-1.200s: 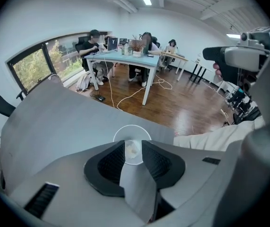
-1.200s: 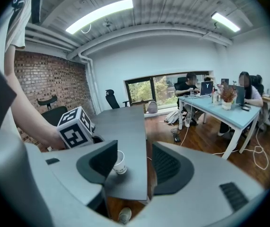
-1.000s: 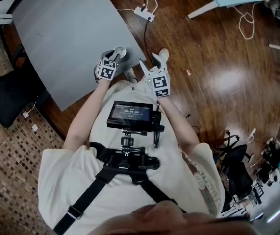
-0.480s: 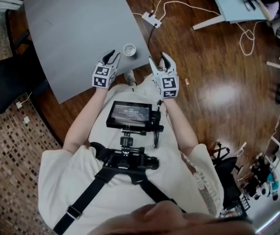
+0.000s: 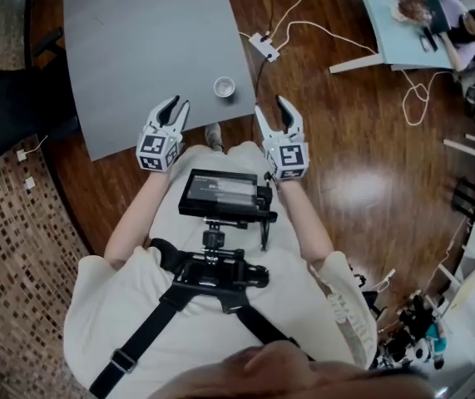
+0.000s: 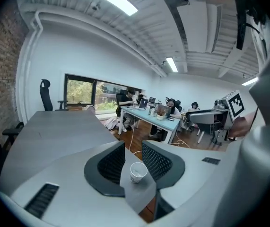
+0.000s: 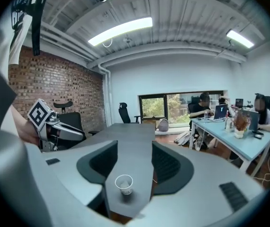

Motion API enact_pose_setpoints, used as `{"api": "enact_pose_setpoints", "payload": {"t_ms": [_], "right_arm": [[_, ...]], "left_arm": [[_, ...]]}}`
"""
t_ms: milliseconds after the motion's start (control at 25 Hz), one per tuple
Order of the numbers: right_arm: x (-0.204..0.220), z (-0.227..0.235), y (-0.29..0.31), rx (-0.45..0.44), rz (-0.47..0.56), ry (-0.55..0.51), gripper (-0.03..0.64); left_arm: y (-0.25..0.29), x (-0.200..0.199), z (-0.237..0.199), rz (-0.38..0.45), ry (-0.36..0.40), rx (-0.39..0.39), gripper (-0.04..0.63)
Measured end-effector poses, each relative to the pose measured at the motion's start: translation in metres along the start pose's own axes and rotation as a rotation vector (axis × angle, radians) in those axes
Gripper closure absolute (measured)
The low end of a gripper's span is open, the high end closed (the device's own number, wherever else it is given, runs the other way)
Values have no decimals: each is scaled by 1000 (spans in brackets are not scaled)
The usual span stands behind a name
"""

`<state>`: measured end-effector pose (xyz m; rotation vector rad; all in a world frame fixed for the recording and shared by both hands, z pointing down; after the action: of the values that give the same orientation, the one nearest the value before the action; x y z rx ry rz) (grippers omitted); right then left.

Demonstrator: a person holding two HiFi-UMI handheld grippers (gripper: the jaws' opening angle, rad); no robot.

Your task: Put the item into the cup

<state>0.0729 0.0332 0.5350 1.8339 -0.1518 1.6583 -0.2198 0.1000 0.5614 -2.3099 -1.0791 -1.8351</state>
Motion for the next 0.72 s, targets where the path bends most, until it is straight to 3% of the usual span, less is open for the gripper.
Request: {"api": "enact_pose_setpoints", "payload": {"t_ms": [160, 320, 720], "right_arm": [[-2, 1, -18, -51, 8, 1, 376], [-2, 13, -33, -78, -1, -6, 376], [12, 30, -61, -131, 10, -61, 381]], "left_arm": [[-33, 7, 16, 26, 1, -82, 482], [-46, 21, 36, 29, -50, -149, 482], [-49, 37, 89, 54, -64, -190, 482]]}}
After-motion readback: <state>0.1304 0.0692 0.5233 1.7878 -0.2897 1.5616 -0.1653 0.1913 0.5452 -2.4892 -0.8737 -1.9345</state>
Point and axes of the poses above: the fingertips, and each gripper's own axes: y forward along the fingers, z to its right, x out of its underside, the point moved 8 cm from there along -y, backward along the fingers, and after that the axes turned 12 degrees about x, right-handed, at the moved point
